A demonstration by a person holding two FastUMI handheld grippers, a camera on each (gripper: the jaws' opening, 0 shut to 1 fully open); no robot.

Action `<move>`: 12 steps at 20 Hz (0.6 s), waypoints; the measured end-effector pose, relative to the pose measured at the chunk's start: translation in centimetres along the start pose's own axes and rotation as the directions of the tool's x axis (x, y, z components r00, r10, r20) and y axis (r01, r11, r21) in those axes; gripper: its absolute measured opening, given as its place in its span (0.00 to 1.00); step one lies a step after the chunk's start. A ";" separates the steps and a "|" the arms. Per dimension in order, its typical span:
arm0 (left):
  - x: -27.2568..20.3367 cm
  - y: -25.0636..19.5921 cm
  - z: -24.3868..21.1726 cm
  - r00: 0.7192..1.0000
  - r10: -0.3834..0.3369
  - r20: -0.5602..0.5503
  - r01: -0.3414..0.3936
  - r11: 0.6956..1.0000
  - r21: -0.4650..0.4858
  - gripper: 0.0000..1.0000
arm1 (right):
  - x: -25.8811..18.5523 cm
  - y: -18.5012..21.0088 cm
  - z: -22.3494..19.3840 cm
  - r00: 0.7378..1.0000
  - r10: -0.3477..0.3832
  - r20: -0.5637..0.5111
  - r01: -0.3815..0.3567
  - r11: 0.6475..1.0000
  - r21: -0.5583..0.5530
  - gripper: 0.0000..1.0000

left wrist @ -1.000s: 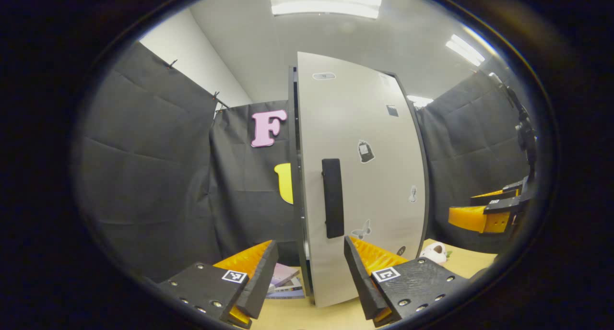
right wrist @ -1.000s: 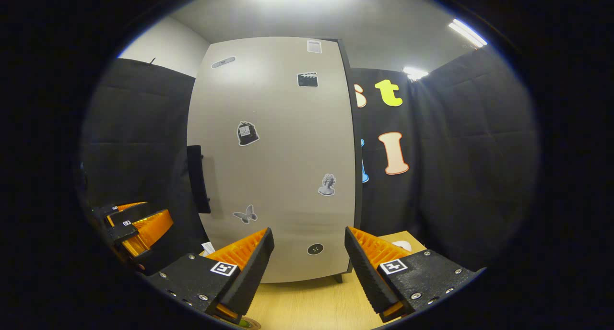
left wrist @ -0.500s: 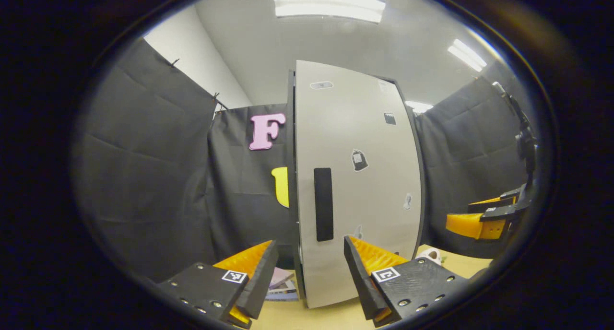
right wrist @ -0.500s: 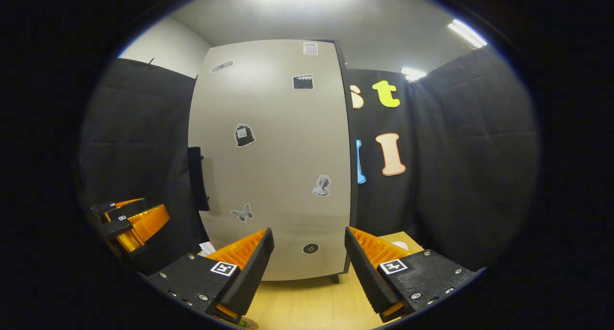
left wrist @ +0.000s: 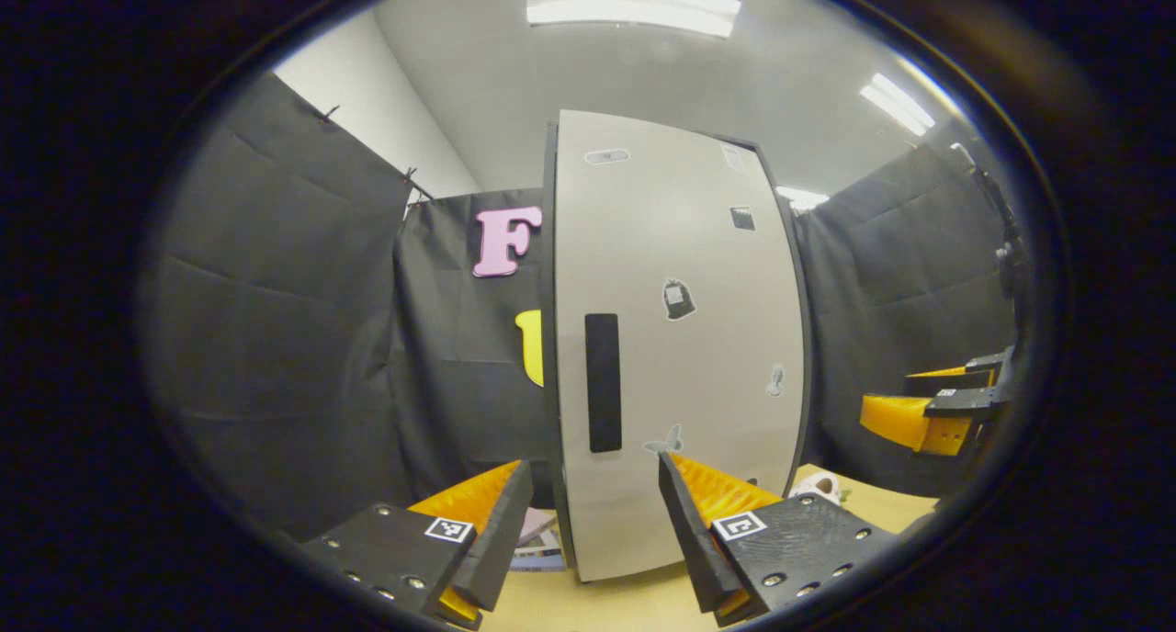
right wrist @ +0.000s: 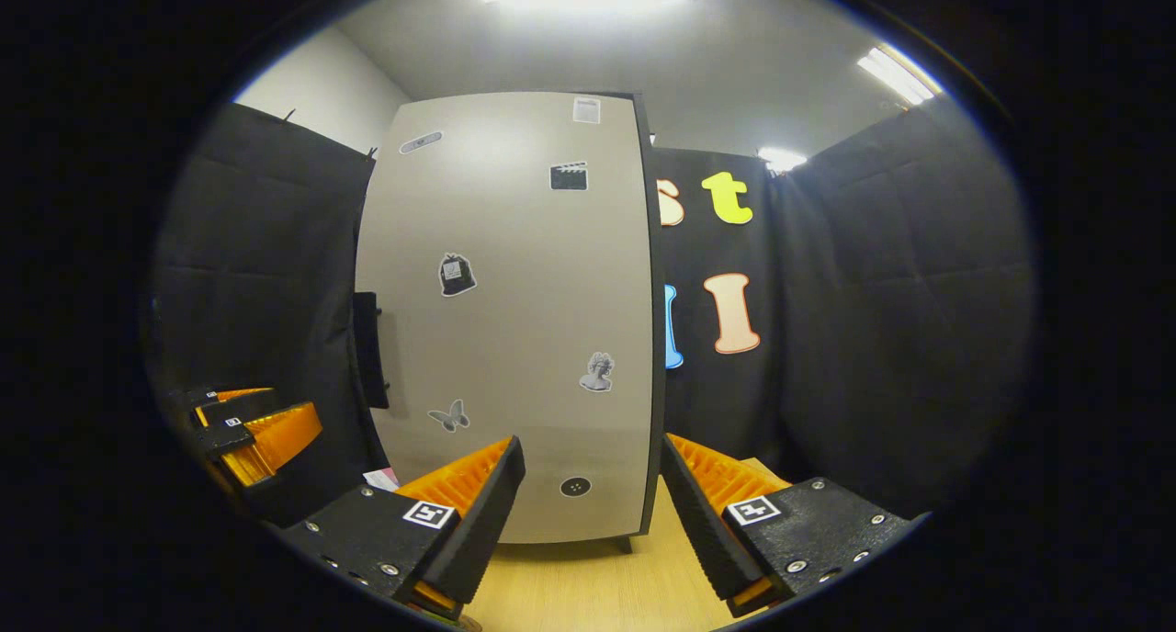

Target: Open the cabinet door with the right hand, grasp the bottle in the cabinet with the left hand and place it on the coaster, then close the cabinet door with the right hand.

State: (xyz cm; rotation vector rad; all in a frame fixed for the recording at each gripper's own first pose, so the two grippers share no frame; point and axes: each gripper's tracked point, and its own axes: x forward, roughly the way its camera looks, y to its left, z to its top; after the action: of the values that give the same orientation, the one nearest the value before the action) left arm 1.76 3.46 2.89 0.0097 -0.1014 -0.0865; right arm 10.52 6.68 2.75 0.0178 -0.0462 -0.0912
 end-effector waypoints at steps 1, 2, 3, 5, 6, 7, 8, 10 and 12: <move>0.0 0.0 -0.2 1.000 0.000 -0.007 0.000 1.000 -0.001 0.75 | 0.0 0.1 -0.2 1.000 0.002 -0.004 -0.002 1.000 -0.001 0.92; 0.0 -0.1 -0.4 1.000 -0.004 -0.012 0.004 1.000 -0.004 0.79 | 0.0 0.3 -0.4 1.000 0.007 -0.008 -0.007 1.000 0.003 0.92; 0.0 -0.1 -0.4 1.000 -0.005 -0.017 0.005 1.000 -0.006 0.83 | 0.1 0.3 -0.4 1.000 0.010 -0.011 -0.010 1.000 0.007 0.92; 0.1 -0.1 -0.8 1.000 -0.009 -0.026 0.009 1.000 -0.003 0.78 | 0.2 0.0 -0.5 1.000 0.006 -0.014 -0.006 1.000 0.005 0.92; 0.1 -0.3 -0.9 0.999 -0.015 -0.033 0.015 1.000 -0.005 0.82 | 0.3 0.0 -0.7 1.000 0.004 -0.018 -0.004 1.000 0.005 0.92; 0.0 -0.2 -1.0 0.999 -0.016 -0.038 0.016 1.000 -0.009 0.75 | 0.4 0.0 -0.7 1.000 0.001 -0.019 -0.001 1.000 0.007 0.92; 0.0 -0.2 -1.1 0.999 -0.017 -0.039 0.017 1.000 -0.015 0.78 | 0.4 -0.1 -0.7 1.000 -0.002 -0.020 0.003 1.000 0.008 0.92; 0.2 0.0 -1.1 0.999 -0.015 -0.040 0.015 1.000 -0.019 0.78 | 0.5 -0.2 -0.8 1.000 -0.004 -0.022 0.004 1.000 0.011 0.92; 0.3 0.0 -1.1 0.999 -0.018 -0.038 0.017 1.000 -0.023 0.75 | 0.4 -0.1 -0.8 1.000 -0.003 -0.021 0.003 1.000 0.009 0.92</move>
State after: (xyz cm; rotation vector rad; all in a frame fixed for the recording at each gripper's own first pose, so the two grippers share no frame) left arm 2.17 3.45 1.87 -0.0103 -0.0620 -0.1046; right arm 10.99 6.53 1.93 0.0274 -0.0251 -0.0939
